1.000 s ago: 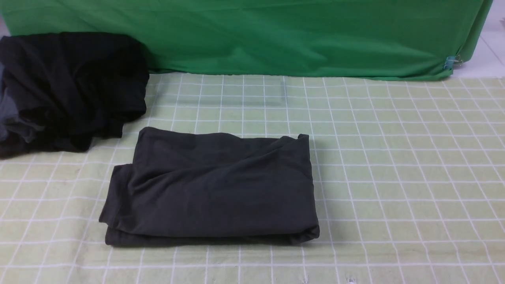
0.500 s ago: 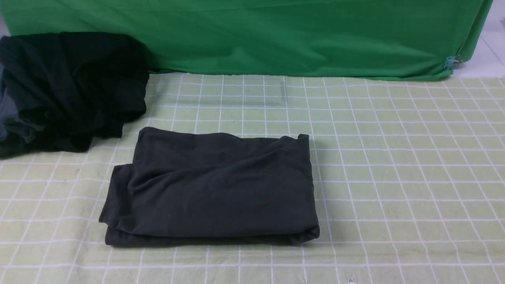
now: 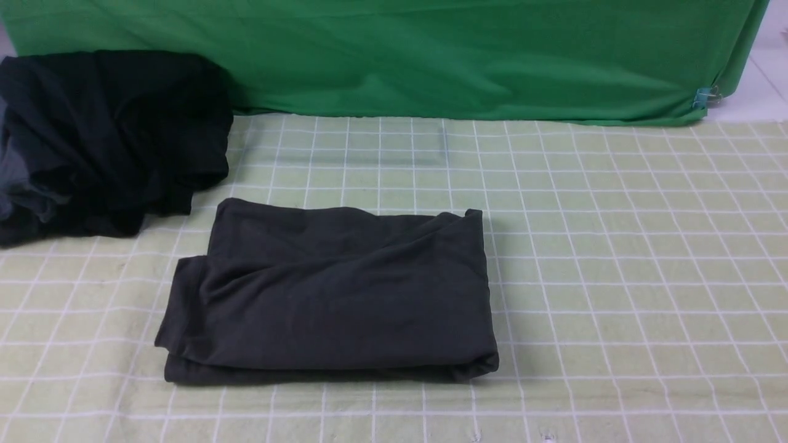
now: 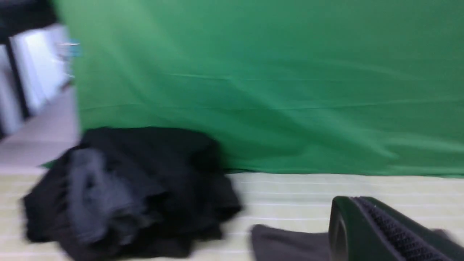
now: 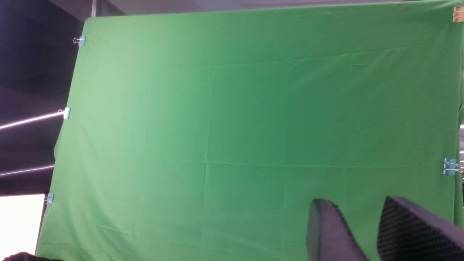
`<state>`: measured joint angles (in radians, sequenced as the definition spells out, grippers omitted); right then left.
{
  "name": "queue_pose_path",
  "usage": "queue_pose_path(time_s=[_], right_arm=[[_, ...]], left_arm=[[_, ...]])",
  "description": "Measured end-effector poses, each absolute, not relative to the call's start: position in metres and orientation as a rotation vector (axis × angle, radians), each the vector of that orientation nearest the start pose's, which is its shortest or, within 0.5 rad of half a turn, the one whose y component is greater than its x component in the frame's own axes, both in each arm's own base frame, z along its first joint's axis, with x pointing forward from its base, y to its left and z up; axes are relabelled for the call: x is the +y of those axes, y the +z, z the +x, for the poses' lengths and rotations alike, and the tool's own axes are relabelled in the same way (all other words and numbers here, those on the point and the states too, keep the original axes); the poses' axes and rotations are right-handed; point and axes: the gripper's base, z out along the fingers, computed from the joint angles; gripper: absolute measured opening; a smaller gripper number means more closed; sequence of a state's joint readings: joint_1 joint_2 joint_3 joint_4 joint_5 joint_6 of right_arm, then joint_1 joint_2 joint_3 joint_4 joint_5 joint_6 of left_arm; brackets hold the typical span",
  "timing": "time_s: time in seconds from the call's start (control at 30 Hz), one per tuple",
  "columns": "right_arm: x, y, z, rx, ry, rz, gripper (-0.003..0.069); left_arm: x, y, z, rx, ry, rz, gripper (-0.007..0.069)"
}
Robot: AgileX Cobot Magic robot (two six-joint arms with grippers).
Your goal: Fold a long-sleeved shirt over a green coffee tablecloth.
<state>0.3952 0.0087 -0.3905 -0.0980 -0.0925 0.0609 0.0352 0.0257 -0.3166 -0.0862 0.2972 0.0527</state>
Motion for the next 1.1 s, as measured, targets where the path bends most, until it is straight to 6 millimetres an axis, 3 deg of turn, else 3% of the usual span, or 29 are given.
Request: queue_pose_path(time_s=[0.07, 0.13, 0.3, 1.1], right_arm=[[0.004, 0.345, 0.008, 0.990, 0.332, -0.226, 0.0218], [0.004, 0.345, 0.008, 0.989, 0.333, -0.225, 0.0225], [0.004, 0.345, 0.008, 0.990, 0.332, -0.225, 0.0233], [0.004, 0.345, 0.008, 0.989, 0.332, -0.225, 0.0241]], left_arm=[[0.000, 0.275, 0.038, 1.494, 0.011, -0.035, 0.0001], [0.002, 0.238, 0.049, 1.568, 0.045, -0.035, 0.0001], [0.003, 0.195, 0.056, 1.690, 0.051, -0.032, 0.0001], [0.003, 0.190, 0.056, 1.723, 0.052, -0.030, 0.0001]])
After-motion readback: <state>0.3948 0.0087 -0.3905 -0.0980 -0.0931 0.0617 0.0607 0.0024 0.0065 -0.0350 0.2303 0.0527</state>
